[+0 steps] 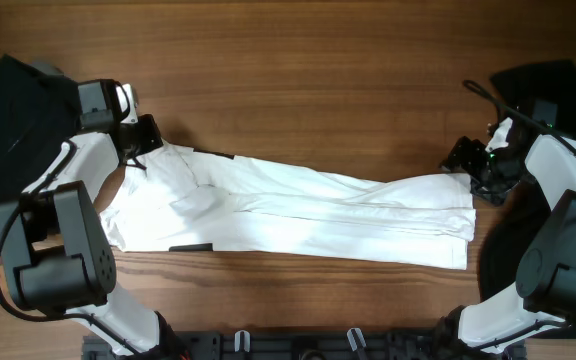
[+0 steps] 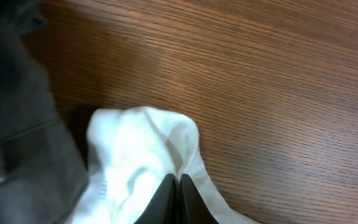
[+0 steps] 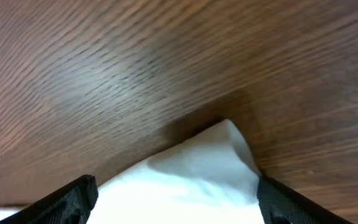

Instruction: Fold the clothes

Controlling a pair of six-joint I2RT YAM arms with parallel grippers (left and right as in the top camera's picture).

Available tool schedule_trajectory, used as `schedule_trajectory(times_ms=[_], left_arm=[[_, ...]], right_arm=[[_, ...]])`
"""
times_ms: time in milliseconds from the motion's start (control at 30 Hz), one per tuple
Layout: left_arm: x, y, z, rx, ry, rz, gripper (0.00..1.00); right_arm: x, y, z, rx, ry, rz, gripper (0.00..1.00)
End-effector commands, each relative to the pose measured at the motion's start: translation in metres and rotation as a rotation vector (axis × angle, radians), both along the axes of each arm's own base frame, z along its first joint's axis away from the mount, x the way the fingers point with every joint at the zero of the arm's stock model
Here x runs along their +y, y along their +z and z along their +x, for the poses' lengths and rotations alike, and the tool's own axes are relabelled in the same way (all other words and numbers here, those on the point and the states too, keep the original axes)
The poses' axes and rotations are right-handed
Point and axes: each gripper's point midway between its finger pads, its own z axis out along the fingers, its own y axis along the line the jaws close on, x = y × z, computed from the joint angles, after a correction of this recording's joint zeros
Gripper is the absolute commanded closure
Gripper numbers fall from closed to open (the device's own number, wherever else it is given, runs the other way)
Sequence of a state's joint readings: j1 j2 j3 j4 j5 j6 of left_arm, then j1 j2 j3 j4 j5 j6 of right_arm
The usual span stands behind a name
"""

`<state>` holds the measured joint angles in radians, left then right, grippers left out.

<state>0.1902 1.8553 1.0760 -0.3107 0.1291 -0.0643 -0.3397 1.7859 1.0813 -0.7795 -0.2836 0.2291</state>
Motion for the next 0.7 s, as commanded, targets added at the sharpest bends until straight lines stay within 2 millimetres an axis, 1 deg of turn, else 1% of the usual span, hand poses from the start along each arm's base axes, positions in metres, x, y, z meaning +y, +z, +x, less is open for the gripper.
schedule_trajectory(times_ms=[0, 133, 167, 200, 233, 267, 333, 367, 400, 433, 467, 500, 600, 667], left_arm=[[0.006, -0.002, -0.002, 0.005, 0.011, -0.003, 0.96], [0.006, -0.003, -0.003, 0.009, 0.012, -0.004, 0.96], [0.006, -0.003, -0.004, 0.012, 0.012, -0.005, 0.96], [0.006, -0.003, -0.004, 0.015, 0.012, -0.006, 0.96], [0.006, -0.004, -0.005, 0.017, 0.012, -0.006, 0.96], [0.006, -0.004, -0.005, 0.020, 0.012, -0.007, 0.96], [0.005, -0.005, -0.007, 0.027, 0.012, -0.008, 0.96], [0.005, -0.005, -0.007, 0.027, 0.012, -0.008, 0.96], [0.005, -0.005, -0.007, 0.029, 0.012, -0.009, 0.96], [0.005, -0.005, -0.008, 0.030, 0.012, -0.009, 0.96], [0.005, -0.005, -0.008, 0.032, 0.011, -0.009, 0.96], [0.005, -0.006, -0.009, 0.034, 0.011, -0.010, 0.96], [0.004, -0.006, -0.010, 0.043, 0.011, -0.012, 0.96], [0.004, -0.007, -0.012, 0.048, 0.011, -0.012, 0.96]], right_arm=[[0.009, -0.004, -0.005, 0.003, 0.047, 0.043, 0.26], [0.007, -0.012, -0.015, 0.062, 0.040, 0.034, 0.44], [0.007, -0.013, -0.018, 0.079, 0.034, 0.029, 0.44], [0.005, -0.014, -0.021, 0.100, 0.021, 0.022, 0.42], [0.004, -0.015, -0.026, 0.123, 0.008, 0.011, 0.32], [0.001, -0.016, -0.029, 0.142, 0.005, -0.003, 0.28], [-0.001, -0.017, -0.029, 0.145, -0.008, -0.015, 0.28], [0.000, -0.017, -0.028, 0.140, -0.008, -0.011, 0.29], [0.001, -0.016, -0.025, 0.128, -0.006, 0.000, 0.36], [0.002, -0.017, -0.024, 0.120, -0.002, 0.006, 0.49], [0.005, -0.017, -0.022, 0.107, 0.007, 0.021, 0.55], [0.009, -0.017, -0.022, 0.096, 0.023, 0.043, 0.64], [0.011, -0.018, -0.023, 0.095, 0.025, 0.053, 0.96], [0.007, -0.015, -0.016, 0.070, -0.003, 0.047, 0.96]])
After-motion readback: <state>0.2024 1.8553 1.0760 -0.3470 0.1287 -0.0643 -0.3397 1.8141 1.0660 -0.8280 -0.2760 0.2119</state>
